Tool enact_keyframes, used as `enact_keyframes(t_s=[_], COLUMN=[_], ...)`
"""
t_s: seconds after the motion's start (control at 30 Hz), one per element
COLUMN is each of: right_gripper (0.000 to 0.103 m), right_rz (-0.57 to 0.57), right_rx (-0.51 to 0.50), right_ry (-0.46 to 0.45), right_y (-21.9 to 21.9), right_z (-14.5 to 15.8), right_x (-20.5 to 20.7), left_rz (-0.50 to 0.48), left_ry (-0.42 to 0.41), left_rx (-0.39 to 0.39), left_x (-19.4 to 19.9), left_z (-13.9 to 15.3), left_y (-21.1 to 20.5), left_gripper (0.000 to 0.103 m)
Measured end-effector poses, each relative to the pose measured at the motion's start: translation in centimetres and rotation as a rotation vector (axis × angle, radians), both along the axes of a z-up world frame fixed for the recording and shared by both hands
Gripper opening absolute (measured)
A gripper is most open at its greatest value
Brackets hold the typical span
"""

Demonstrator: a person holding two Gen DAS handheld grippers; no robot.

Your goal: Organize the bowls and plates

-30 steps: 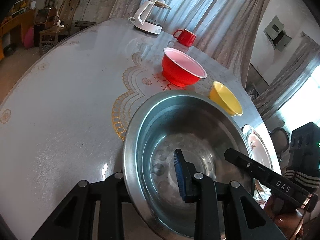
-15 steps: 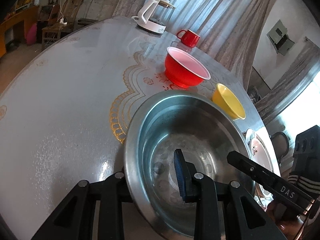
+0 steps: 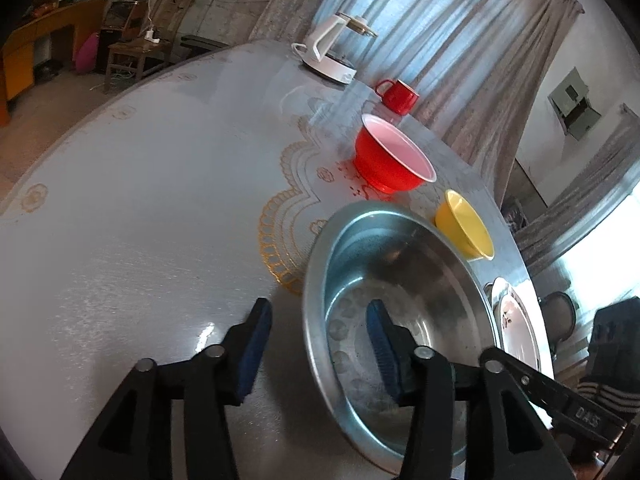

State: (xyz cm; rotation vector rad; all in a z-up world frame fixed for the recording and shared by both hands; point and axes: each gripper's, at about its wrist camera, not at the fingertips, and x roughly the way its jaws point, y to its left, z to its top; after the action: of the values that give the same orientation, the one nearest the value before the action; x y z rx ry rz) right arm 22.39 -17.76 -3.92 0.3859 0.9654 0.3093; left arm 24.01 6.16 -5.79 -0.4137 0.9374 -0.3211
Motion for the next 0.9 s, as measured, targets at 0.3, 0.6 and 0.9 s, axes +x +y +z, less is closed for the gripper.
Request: enact_keyframes(t_s=[0.3,0.6,0.9], right_gripper=[0.037,0.037,0.037], right_rz=[0.002,-0.040,-0.118], right_rx=[-0.007,-0.075,-0.175], right_ry=[-0.065,-0.119,-0.124], right_y=[-2.1,-6.2,-11.7], right_z=[2.9,5.3,6.5], right_x=[-2.6,-2.7,0.5], left_rz=[0.039,-0.089,-0.202], left_ry=[-0.075,-0.112,-0.060], left_rx=[0.043,0.072,0.065], left_x=[-1.0,-1.2,1.2], left_z=[3.6,6.8,8.7], left_y=[-0.5,-5.2,-11.4], left_gripper=[0.093,0.103,0.103])
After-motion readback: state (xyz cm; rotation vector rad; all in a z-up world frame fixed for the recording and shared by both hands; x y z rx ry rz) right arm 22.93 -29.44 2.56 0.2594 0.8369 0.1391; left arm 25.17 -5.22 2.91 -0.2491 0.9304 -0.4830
